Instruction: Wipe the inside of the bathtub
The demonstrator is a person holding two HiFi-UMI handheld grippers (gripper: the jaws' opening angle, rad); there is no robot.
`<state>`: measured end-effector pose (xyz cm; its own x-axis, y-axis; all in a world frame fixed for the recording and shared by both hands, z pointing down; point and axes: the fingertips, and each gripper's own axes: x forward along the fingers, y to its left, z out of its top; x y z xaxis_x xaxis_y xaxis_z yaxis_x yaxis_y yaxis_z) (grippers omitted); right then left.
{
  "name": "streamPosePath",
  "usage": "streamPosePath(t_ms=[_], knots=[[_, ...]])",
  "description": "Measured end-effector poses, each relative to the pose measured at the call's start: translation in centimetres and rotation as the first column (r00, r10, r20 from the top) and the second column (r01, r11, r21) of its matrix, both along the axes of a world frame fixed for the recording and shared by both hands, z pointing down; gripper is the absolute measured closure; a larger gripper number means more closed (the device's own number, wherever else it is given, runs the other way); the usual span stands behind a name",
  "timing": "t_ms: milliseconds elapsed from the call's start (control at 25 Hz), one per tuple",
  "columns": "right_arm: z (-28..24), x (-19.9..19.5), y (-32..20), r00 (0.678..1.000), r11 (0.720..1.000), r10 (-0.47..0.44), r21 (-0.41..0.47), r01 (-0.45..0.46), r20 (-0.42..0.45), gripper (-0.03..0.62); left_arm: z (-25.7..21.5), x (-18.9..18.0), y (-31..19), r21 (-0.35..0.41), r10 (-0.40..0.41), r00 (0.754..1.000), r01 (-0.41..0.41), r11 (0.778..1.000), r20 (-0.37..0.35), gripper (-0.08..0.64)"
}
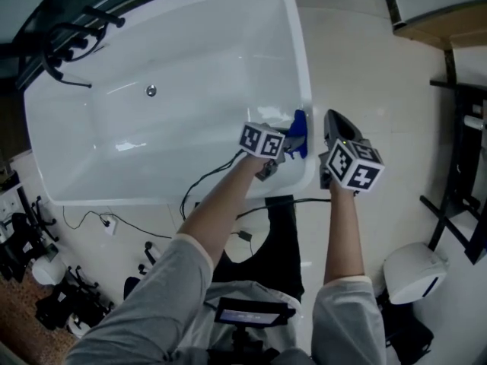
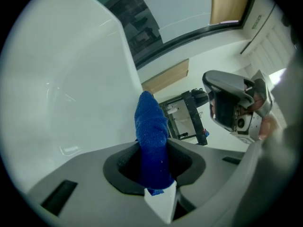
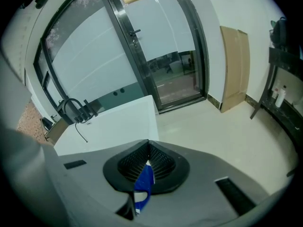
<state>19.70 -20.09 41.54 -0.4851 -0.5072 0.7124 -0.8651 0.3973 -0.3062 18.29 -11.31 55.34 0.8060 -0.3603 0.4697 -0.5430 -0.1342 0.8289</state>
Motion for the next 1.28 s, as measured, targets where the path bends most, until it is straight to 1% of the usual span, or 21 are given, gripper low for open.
streamPosePath(t_ms=[240, 360, 480, 600, 720, 880, 1080, 1160, 1280], knots=[[-2.3, -0.4, 2.0, 1.0, 1.0, 0.005, 0.013, -0.005, 0.02, 0.583, -4.3, -3.1, 0.4, 0.071, -0.015, 0.999, 0.011, 0.997, 0.048, 0.437], [-4.2, -1.0, 3.0, 0.999, 0.999, -0.002, 0.036, 0.001, 0.041, 0.583, -7.0, -5.1, 1.1, 0.126, -0.014, 0.995, 0.002, 0.992, 0.097, 0.437], [-6.1, -1.4, 4.4, 0.999, 0.998, -0.011, 0.056, 0.008, 0.044, 0.583, -9.9, -7.2, 2.4, 0.195, -0.002, 0.987, -0.03, 0.98, 0.163, 0.437], [-7.9, -1.5, 6.3, 0.999, 0.997, -0.027, 0.078, 0.024, 0.038, 0.583, -12.8, -9.2, 4.4, 0.261, -0.01, 0.976, -0.048, 0.964, 0.216, 0.437], [-9.5, -1.4, 8.7, 0.999, 0.995, -0.034, 0.097, 0.031, 0.031, 0.583, -16.0, -11.6, 6.8, 0.329, -0.025, 0.963, -0.067, 0.942, 0.268, 0.437], [-10.8, -1.1, 12.4, 0.999, 0.995, -0.008, 0.105, 0.004, 0.036, 0.583, -19.6, -15.4, 10.1, 0.412, -0.049, 0.935, -0.107, 0.905, 0.35, 0.437], [-12.3, -2.2, 18.2, 0.999, 0.993, 0.04, 0.112, -0.043, 0.03, 0.583, -22.9, -21.4, 14.3, 0.476, -0.087, 0.895, -0.148, 0.867, 0.437, 0.437], [-13.0, -2.5, 21.0, 0.997, 0.992, 0.066, 0.108, -0.069, 0.031, 0.583, -24.1, -23.6, 16.3, 0.487, -0.105, 0.884, -0.149, 0.861, 0.456, 0.437], [-14.6, -2.8, 24.5, 0.995, 0.99, 0.096, 0.102, -0.1, 0.042, 0.583, -26.6, -25.9, 19.2, 0.504, -0.142, 0.874, -0.128, 0.854, 0.464, 0.437]])
